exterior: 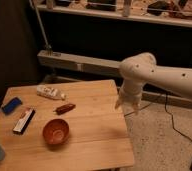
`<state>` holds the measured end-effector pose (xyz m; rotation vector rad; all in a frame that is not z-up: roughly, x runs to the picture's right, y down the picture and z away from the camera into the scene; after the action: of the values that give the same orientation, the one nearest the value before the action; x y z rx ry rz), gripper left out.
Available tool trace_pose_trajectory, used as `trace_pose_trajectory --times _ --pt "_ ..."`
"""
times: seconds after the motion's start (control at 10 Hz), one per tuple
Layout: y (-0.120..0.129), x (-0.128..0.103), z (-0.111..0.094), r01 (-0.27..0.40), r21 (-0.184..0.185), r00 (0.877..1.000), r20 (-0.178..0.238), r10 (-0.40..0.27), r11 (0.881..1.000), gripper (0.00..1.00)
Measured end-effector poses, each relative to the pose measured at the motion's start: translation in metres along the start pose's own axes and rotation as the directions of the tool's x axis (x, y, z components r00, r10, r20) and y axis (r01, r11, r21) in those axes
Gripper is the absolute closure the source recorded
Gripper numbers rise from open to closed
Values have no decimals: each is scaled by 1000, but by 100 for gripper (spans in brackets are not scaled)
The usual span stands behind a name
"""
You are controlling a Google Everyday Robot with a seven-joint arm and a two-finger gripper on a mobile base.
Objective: Move the arm in a circular motion
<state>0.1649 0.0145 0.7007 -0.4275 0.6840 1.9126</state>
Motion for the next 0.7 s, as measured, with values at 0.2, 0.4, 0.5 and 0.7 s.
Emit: trace_pose_trajectory --times 0.2,0.4,0.5,0.7 --pt "43 -28 -23 2 5 1000 18 -2 1000 35" --pt "103 -40 -35 61 7 997 40 -61 998 35" --pt "138 -39 -39 120 -4 991 58 -120 993 35" --pt "218 -19 -51 297 -53 949 126 -289 953 35"
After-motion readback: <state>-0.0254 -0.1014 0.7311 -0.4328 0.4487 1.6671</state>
